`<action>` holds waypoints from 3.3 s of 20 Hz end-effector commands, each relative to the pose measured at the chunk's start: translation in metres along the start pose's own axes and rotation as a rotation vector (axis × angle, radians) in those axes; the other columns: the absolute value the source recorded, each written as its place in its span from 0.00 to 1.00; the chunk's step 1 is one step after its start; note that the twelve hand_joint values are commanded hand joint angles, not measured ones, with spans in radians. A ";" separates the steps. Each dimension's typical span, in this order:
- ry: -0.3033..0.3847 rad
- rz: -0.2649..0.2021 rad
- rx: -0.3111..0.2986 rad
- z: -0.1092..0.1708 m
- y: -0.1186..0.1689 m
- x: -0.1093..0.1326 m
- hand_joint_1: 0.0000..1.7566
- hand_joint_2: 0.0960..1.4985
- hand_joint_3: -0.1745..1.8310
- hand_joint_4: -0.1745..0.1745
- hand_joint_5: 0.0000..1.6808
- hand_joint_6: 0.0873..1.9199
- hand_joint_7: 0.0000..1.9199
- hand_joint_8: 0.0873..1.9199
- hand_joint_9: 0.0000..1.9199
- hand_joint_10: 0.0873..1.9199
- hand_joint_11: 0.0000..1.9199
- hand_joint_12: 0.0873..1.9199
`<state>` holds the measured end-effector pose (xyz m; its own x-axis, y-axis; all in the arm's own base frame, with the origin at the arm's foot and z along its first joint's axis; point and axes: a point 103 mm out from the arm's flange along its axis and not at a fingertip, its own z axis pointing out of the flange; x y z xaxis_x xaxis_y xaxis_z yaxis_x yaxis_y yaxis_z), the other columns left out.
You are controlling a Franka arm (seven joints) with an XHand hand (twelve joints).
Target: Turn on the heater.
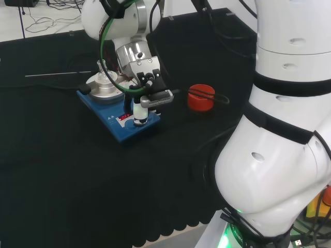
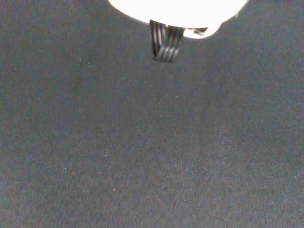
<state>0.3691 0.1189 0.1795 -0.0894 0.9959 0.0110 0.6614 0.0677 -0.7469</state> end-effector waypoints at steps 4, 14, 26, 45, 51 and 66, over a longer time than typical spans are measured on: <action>-0.004 -0.002 0.040 0.004 0.004 0.002 0.79 0.39 0.57 0.44 0.18 0.05 0.72 0.78 0.85 0.66 0.66 0.63; -0.011 0.013 0.067 0.010 0.005 0.011 0.79 0.39 0.57 0.44 0.19 0.04 0.72 0.78 0.85 0.66 0.66 0.63; -0.005 0.015 0.084 0.014 0.008 0.009 0.79 0.39 0.57 0.44 0.20 0.03 0.72 0.78 0.85 0.66 0.66 0.63; 0.007 0.017 0.099 0.014 0.009 0.001 0.79 0.39 0.57 0.43 0.22 0.04 0.73 0.78 0.84 0.66 0.66 0.63; -0.032 0.023 0.107 0.013 0.009 0.017 0.79 0.39 0.57 0.43 0.22 0.04 0.73 0.78 0.84 0.66 0.66 0.63; -0.058 0.029 0.091 0.001 -0.002 0.025 0.79 0.39 0.58 0.43 0.23 0.04 0.72 0.78 0.84 0.66 0.66 0.63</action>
<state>0.3654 0.1452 0.1743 -0.1151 0.9925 -0.0410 0.5883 0.0348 -0.8079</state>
